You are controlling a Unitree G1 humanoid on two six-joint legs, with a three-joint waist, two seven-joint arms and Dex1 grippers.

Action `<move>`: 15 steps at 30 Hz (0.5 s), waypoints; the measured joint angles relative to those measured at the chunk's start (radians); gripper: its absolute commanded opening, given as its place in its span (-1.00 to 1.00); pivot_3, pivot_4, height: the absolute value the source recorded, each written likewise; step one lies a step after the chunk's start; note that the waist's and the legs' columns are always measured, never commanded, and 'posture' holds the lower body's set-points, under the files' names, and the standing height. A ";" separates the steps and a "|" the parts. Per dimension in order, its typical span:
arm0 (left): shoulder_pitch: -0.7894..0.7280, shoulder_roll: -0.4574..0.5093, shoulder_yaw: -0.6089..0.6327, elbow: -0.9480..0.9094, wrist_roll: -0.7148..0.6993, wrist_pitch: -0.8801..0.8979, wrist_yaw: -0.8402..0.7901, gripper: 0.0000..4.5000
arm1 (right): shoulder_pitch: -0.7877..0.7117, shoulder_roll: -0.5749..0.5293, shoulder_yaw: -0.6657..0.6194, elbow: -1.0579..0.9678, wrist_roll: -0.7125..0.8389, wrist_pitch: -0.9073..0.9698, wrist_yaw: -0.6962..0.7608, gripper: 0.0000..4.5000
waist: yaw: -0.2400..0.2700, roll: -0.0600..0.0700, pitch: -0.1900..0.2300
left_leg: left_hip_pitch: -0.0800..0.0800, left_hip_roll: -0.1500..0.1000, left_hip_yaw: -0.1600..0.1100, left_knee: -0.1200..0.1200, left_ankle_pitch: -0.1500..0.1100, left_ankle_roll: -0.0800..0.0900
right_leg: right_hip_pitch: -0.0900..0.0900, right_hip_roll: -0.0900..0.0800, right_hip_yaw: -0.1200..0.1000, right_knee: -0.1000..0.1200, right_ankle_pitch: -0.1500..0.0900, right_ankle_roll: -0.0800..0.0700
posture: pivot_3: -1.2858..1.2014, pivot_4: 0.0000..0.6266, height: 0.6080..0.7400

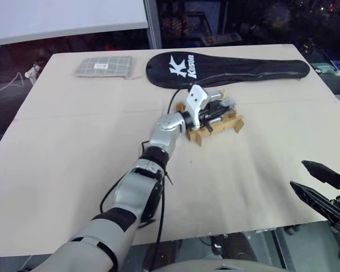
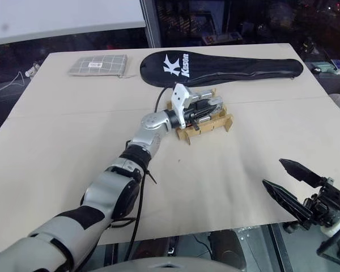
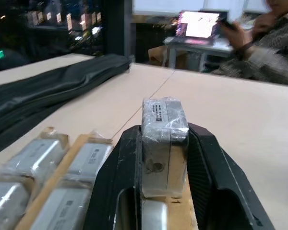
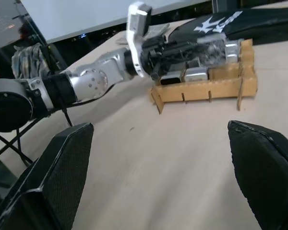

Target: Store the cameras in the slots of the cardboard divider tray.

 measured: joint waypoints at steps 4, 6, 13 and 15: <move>-0.052 -0.020 0.011 0.077 0.037 -0.049 0.043 -0.70 | 0.000 0.000 0.003 -0.007 0.004 -0.008 -0.010 0.96 | 0.001 0.000 0.000 | 0.000 0.000 0.000 0.000 0.000 0.000 | 0.000 0.000 0.000 0.000 0.000 0.000 | 0.03 -0.52 1.00; -0.062 -0.027 0.010 0.109 0.057 -0.065 0.042 -0.70 | -0.005 0.000 0.008 -0.008 0.006 -0.014 -0.019 0.96 | 0.001 0.000 0.000 | 0.000 0.000 0.000 0.000 0.000 0.000 | 0.000 0.000 0.000 0.000 0.000 0.000 | 0.03 -0.52 1.00; -0.072 -0.015 0.011 0.153 0.094 -0.069 -0.010 -0.70 | -0.005 0.000 0.016 -0.009 0.006 -0.022 -0.027 0.96 | 0.000 0.000 0.000 | 0.000 0.000 0.000 0.000 0.000 0.000 | 0.000 0.000 0.000 0.000 0.000 0.000 | 0.03 -0.52 1.00; -0.079 -0.006 0.010 0.157 0.109 -0.067 -0.008 -0.70 | -0.004 0.000 0.016 -0.009 0.006 -0.022 -0.028 0.96 | -0.001 0.000 0.000 | 0.001 0.000 0.000 0.000 0.000 0.000 | 0.000 0.000 0.000 0.000 0.000 0.001 | 0.03 -0.52 1.00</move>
